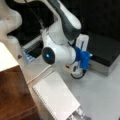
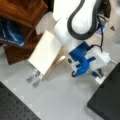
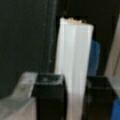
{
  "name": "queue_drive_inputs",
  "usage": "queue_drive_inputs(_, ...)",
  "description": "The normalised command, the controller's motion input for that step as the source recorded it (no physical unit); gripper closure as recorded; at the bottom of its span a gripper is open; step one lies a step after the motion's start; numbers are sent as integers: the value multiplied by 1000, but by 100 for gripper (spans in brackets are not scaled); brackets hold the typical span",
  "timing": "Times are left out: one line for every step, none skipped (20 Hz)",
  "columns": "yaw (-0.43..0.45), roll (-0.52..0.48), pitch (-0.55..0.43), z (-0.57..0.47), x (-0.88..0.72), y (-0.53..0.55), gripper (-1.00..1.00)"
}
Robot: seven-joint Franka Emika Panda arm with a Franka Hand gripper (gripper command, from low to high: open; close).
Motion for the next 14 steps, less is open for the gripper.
queue_drive_inputs(10,144,-3,-218,90,-109,100)
queue_drive_inputs(6,144,-1,-210,93,-107,100)
queue_drive_inputs(1,145,2,-198,96,-103,100)
queue_drive_inputs(-4,145,2,-187,102,-98,100)
queue_drive_inputs(-14,145,2,-178,112,-94,100)
queue_drive_inputs(-21,144,3,-160,122,-91,100)
queue_drive_inputs(-24,144,6,-135,133,-90,100)
queue_drive_inputs(-25,143,7,-121,139,-89,100)
queue_drive_inputs(-24,155,21,-82,143,-91,100)
queue_drive_inputs(-20,167,34,-20,142,-92,100)
queue_drive_inputs(-16,187,35,50,142,-93,100)
queue_drive_inputs(-14,192,35,92,142,-93,100)
queue_drive_inputs(-20,257,7,145,153,-80,100)
queue_drive_inputs(-30,305,-1,203,174,-57,100)
